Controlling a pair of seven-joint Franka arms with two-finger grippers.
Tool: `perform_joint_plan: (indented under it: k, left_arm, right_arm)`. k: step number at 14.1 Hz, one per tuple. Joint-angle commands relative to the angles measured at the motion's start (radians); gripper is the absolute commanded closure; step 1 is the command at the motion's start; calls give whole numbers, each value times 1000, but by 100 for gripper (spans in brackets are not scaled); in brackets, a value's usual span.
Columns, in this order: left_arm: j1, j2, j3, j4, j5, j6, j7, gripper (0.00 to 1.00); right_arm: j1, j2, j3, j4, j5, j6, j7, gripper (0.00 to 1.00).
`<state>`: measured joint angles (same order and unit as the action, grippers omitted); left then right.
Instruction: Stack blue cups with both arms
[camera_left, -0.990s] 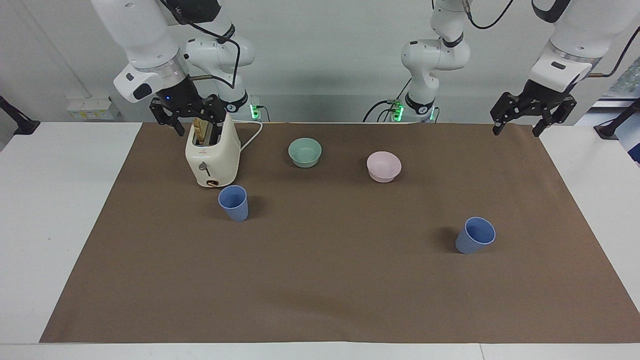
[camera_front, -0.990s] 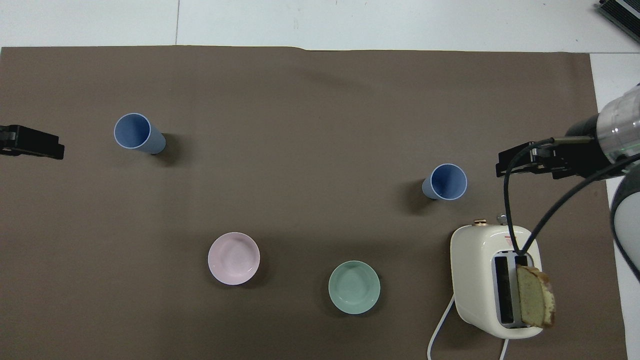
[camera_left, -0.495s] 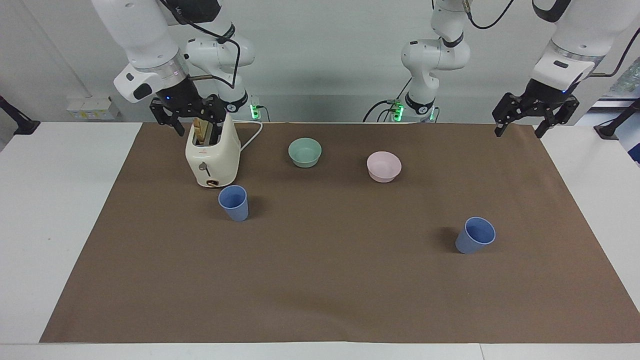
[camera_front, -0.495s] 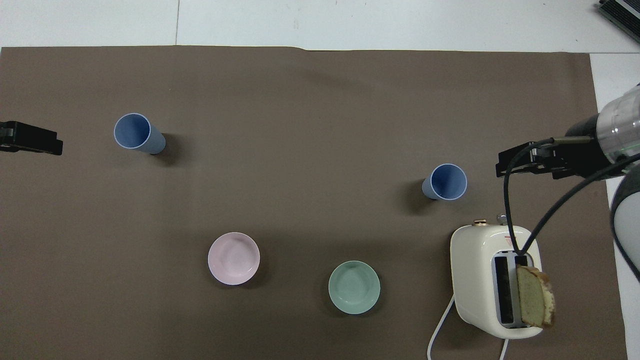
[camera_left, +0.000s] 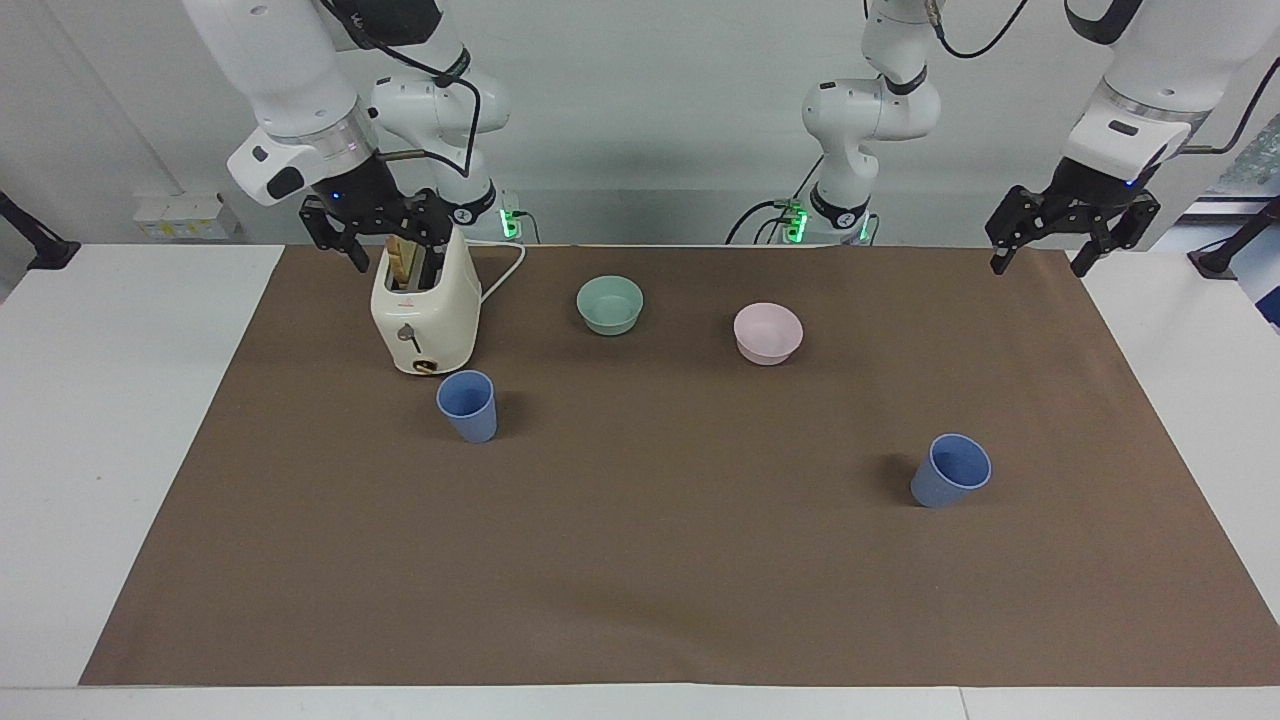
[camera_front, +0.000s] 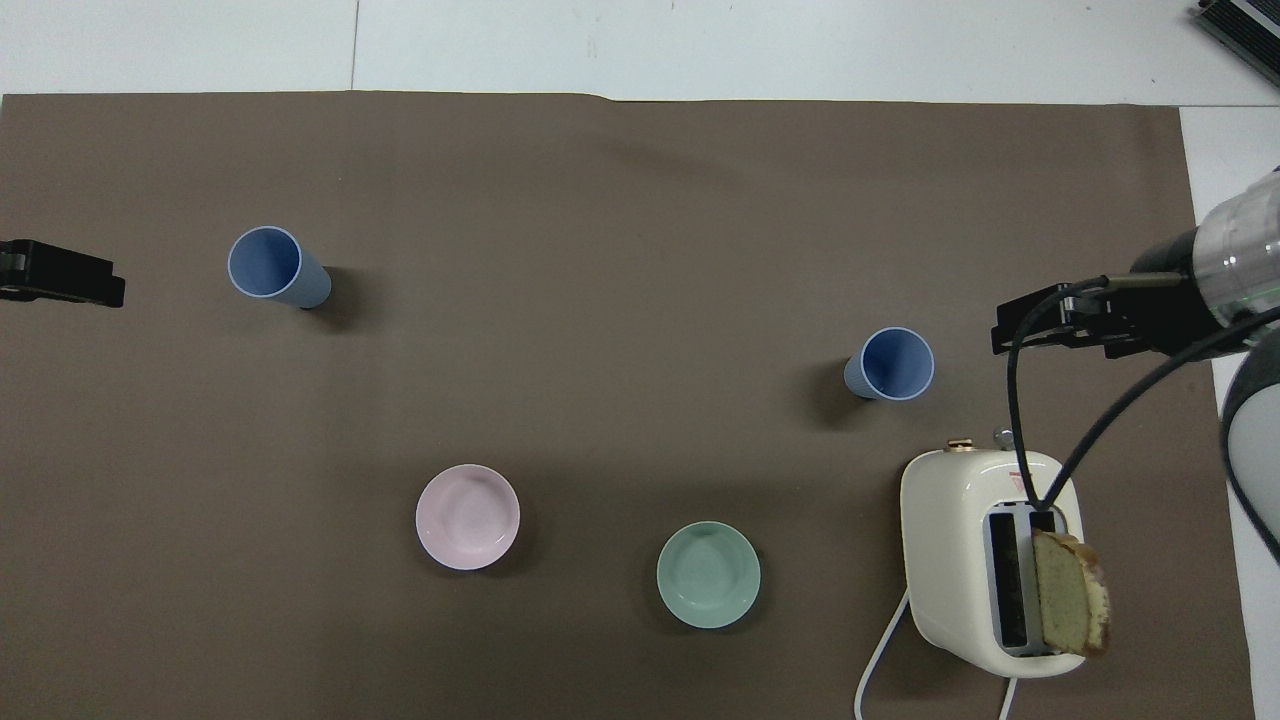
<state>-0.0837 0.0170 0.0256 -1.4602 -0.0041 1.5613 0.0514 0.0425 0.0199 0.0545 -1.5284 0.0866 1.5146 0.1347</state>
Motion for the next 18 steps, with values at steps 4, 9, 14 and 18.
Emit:
perform_joint_plan:
  k: [4, 9, 14, 18]
  left_arm:
    - [9, -8, -1, -15, -11, 11, -2, 0]
    - [10, -2, 0, -17, -11, 20, -4, 0]
    - [10, 64, 0, -12, -14, 72, -2, 0]
    - [18, 150, 0, -20, -28, 219, 1, 0]
  right_arm:
    - [-9, -29, 5, -35, -22, 15, -21, 0]
    - [-9, -29, 5, -35, -22, 15, -21, 0]
    - [-10, -29, 5, -35, -22, 15, -21, 0]
    - [-9, -29, 5, -35, -22, 15, -21, 0]
